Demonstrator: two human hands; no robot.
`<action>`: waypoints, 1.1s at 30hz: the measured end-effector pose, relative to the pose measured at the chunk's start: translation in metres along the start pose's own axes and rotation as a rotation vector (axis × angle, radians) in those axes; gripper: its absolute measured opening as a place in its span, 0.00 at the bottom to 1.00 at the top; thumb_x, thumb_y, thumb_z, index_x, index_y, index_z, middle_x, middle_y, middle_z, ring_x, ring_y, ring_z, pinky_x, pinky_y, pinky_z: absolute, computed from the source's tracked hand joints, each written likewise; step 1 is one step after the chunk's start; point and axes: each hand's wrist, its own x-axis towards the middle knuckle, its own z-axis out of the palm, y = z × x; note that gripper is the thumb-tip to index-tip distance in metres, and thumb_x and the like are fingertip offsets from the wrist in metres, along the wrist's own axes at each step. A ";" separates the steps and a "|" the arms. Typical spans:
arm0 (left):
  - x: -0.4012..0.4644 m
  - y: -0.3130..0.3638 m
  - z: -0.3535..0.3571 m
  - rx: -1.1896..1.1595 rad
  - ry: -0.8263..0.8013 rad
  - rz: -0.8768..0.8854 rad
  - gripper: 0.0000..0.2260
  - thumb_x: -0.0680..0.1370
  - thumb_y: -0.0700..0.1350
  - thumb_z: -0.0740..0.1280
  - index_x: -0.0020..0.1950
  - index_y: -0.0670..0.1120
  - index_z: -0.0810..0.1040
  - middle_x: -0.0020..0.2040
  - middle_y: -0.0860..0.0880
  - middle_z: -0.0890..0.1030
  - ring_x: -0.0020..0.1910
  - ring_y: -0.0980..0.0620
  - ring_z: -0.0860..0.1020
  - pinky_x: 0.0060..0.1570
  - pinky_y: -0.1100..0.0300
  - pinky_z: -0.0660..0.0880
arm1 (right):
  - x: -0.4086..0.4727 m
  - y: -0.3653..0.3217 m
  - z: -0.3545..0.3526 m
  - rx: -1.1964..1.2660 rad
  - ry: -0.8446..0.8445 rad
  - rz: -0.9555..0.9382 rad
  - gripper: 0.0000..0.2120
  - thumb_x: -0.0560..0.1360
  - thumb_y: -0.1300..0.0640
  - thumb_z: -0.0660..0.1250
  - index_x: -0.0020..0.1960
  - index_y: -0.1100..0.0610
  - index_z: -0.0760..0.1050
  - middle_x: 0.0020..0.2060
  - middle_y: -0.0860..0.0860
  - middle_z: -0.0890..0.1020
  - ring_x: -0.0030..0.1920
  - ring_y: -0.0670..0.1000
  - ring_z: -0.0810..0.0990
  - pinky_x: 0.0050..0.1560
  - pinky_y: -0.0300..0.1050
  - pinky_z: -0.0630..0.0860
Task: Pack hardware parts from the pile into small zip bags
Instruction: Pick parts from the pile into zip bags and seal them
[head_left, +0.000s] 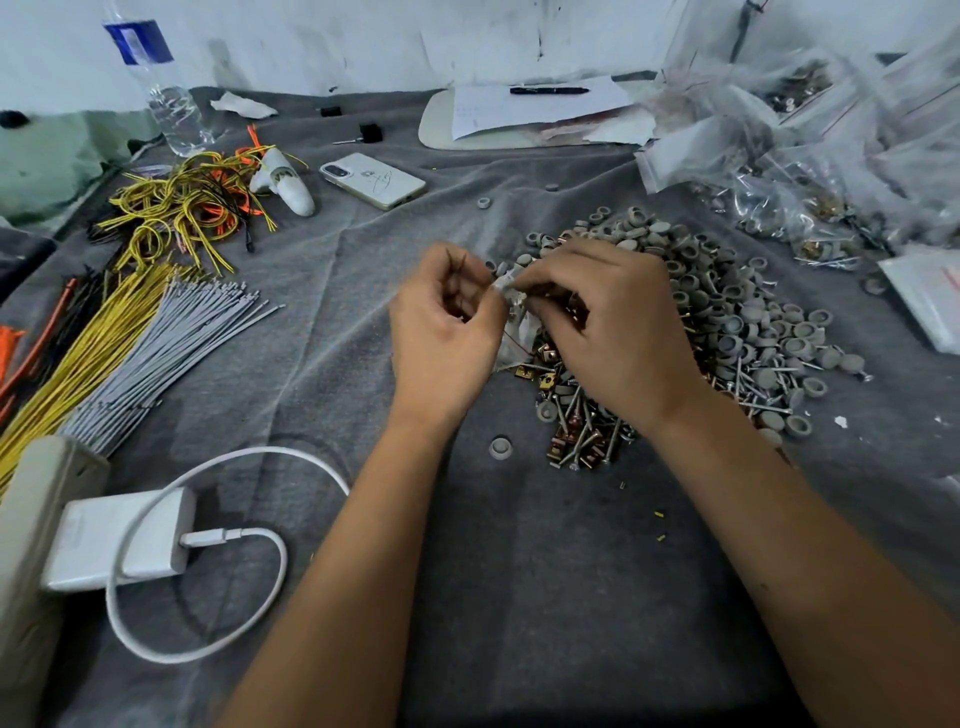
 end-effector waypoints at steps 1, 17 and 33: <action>0.000 0.002 0.003 -0.025 0.018 0.001 0.08 0.73 0.36 0.68 0.42 0.49 0.74 0.31 0.55 0.72 0.30 0.57 0.68 0.31 0.63 0.66 | 0.000 0.000 0.000 -0.010 0.033 0.006 0.07 0.75 0.64 0.74 0.53 0.59 0.85 0.47 0.52 0.86 0.48 0.50 0.83 0.53 0.47 0.80; -0.010 -0.004 0.015 0.182 0.137 0.163 0.06 0.72 0.38 0.66 0.44 0.49 0.74 0.33 0.55 0.75 0.32 0.56 0.74 0.35 0.55 0.73 | 0.000 0.022 -0.021 -0.298 -0.560 -0.058 0.13 0.73 0.44 0.75 0.52 0.50 0.85 0.44 0.48 0.78 0.51 0.52 0.73 0.53 0.54 0.75; -0.009 -0.005 -0.003 0.187 0.360 0.160 0.05 0.72 0.34 0.67 0.42 0.43 0.75 0.31 0.56 0.73 0.30 0.58 0.70 0.34 0.58 0.70 | -0.009 0.012 -0.013 -0.241 -0.584 0.049 0.04 0.78 0.46 0.70 0.48 0.44 0.82 0.49 0.41 0.71 0.56 0.44 0.62 0.57 0.49 0.57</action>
